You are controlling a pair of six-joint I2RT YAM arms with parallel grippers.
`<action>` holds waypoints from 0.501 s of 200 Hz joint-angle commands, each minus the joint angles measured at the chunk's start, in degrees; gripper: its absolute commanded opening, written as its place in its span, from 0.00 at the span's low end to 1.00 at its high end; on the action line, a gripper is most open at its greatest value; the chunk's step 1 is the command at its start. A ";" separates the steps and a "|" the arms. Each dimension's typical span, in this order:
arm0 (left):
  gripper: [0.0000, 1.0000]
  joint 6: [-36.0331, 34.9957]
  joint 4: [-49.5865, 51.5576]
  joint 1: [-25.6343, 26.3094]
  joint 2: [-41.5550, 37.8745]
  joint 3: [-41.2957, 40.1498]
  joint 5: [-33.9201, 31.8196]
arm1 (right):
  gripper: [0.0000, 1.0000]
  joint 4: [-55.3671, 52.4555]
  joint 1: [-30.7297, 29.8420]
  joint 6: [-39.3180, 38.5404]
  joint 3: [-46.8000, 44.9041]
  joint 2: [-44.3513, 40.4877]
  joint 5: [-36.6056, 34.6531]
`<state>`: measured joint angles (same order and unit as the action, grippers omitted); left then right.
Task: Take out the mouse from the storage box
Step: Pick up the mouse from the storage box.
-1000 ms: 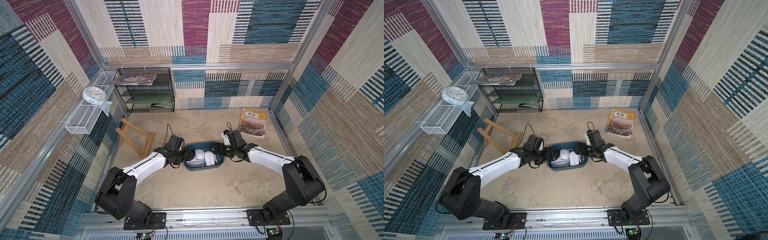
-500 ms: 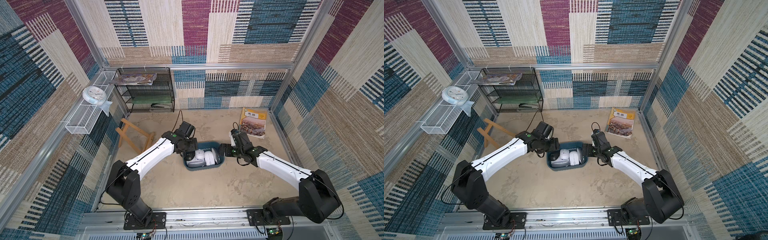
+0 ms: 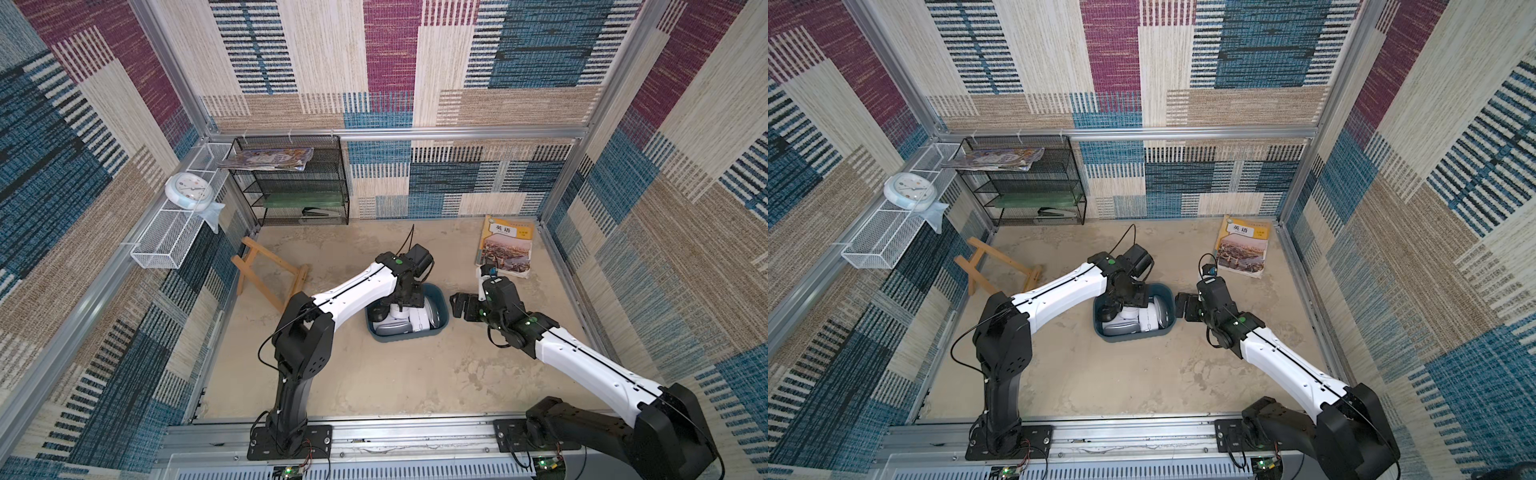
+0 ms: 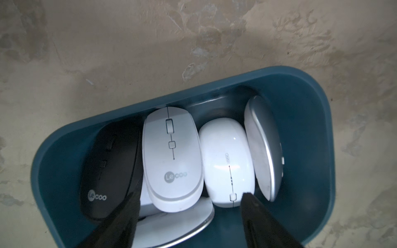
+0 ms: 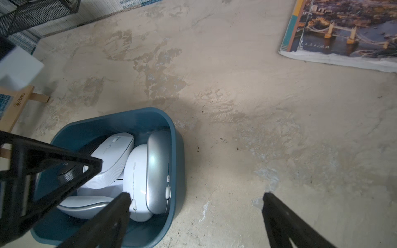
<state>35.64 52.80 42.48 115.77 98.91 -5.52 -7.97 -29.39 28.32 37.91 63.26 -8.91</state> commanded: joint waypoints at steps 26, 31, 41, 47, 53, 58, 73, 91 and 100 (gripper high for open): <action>0.74 -0.88 6.04 0.67 4.35 4.10 -3.10 | 1.00 3.65 -0.14 0.70 -3.16 -4.58 -1.44; 0.73 -0.83 6.11 0.68 4.75 4.33 -3.36 | 1.00 3.82 -0.06 0.58 -3.45 -4.77 -1.55; 0.73 -0.68 6.54 0.76 5.47 4.67 -4.03 | 1.00 3.92 -0.08 0.47 -3.63 -4.91 -1.77; 0.73 -0.58 7.13 0.76 6.02 5.15 -4.42 | 1.00 3.88 -0.10 0.43 -3.63 -4.91 -1.85; 0.73 -0.68 7.69 0.76 6.62 5.65 -4.71 | 1.00 3.69 -0.08 0.49 -3.55 -4.83 -1.89; 0.73 -0.78 8.09 0.76 7.05 6.07 -5.02 | 1.00 3.58 -0.06 0.46 -3.47 -4.75 -1.90; 0.74 -0.75 8.56 0.85 8.03 6.48 -6.05 | 1.00 4.27 -0.10 0.60 -4.01 -4.64 -1.65; 0.75 -0.67 8.55 0.83 9.09 6.76 -5.76 | 1.00 4.99 -0.07 1.24 -4.40 -4.30 -1.43; 0.75 -0.69 8.56 0.85 9.59 6.95 -5.26 | 1.00 4.66 -0.08 1.50 -4.26 -4.16 -1.25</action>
<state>35.42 59.61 43.31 124.31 105.25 -10.11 -4.62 -29.39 28.97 33.63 58.83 -10.02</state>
